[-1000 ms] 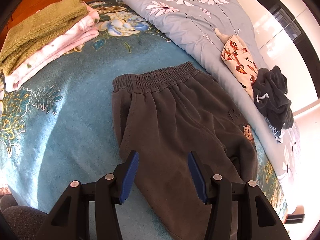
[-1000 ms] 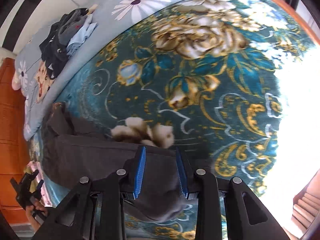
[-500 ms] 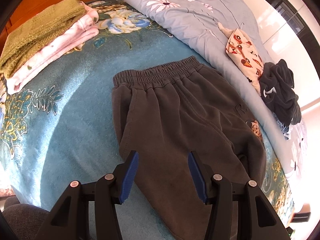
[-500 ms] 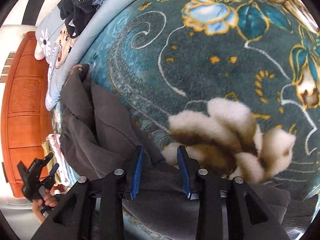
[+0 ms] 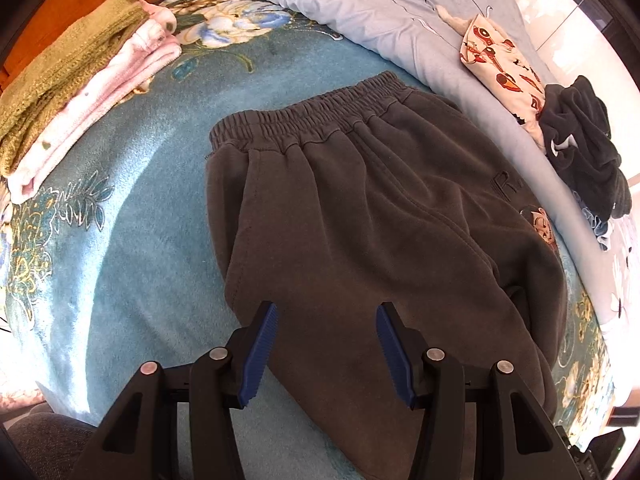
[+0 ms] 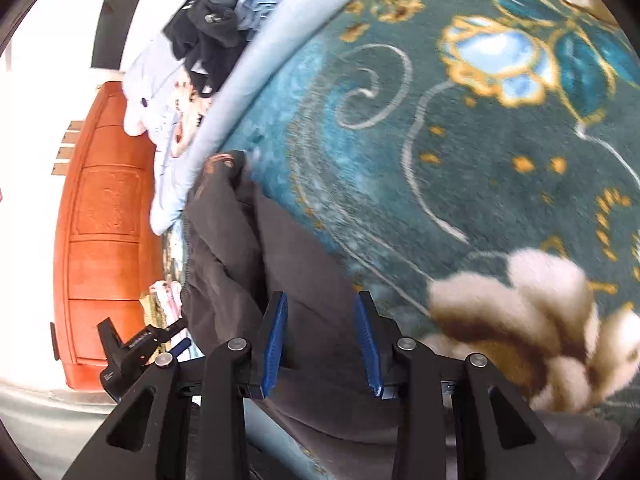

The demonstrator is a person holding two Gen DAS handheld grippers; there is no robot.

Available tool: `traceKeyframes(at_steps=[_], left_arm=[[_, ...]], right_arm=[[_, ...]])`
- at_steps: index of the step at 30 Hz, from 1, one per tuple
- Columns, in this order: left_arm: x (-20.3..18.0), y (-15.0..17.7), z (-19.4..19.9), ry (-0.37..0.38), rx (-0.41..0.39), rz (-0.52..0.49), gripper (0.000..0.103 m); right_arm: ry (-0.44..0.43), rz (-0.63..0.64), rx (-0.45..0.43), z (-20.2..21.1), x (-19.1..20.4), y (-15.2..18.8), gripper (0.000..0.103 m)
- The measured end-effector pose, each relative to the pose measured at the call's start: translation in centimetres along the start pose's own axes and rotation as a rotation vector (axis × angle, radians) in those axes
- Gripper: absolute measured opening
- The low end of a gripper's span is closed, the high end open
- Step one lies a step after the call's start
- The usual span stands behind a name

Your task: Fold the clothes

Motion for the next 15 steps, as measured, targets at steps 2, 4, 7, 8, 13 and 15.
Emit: traceKeyframes(at_steps=[2,4,7,8,13,15], left_arm=[[0.1,0.0,-0.2,-0.004,0.005,0.005,0.056],[0.1,0.0,-0.3,-0.009,0.007,0.001,0.056],[0.1,-0.1,-0.3,-0.008,0.003,-0.003,0.056],[0.2,-0.1,-0.2,-0.006,-0.001,-0.003,0.056],[0.2,-0.5,0.0,0.022,-0.023,0.011,0.056],[0.3,-0.7,-0.1,0.039,-0.021,0.025,0.056]], right_arm=[[0.042,0.060,0.038,-1.0,1.0,0.0,0.038],[0.128,0.137,0.067,-2.1,1.8,0.3,0.038],[0.213,0.180,0.062,-2.6,2.4,0.0,0.015],[0.225,0.181,0.054,-2.3,2.6,-0.5,0.007],[0.313,0.208,-0.063,1.3,2.7,-5.4,0.005],[0.377,0.212,-0.170,4.2,2.7,-8.9,0.005]])
Point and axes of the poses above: each gripper's, at about its wrist camera, not at the fingertips, and z roughly against the way its jaws point, x to its left, y to its underside, the point moved 5 cm from there along -z, roughly the way its jaws point, and after that the axes turned 12 degrees about y, right-handed, at the moved point
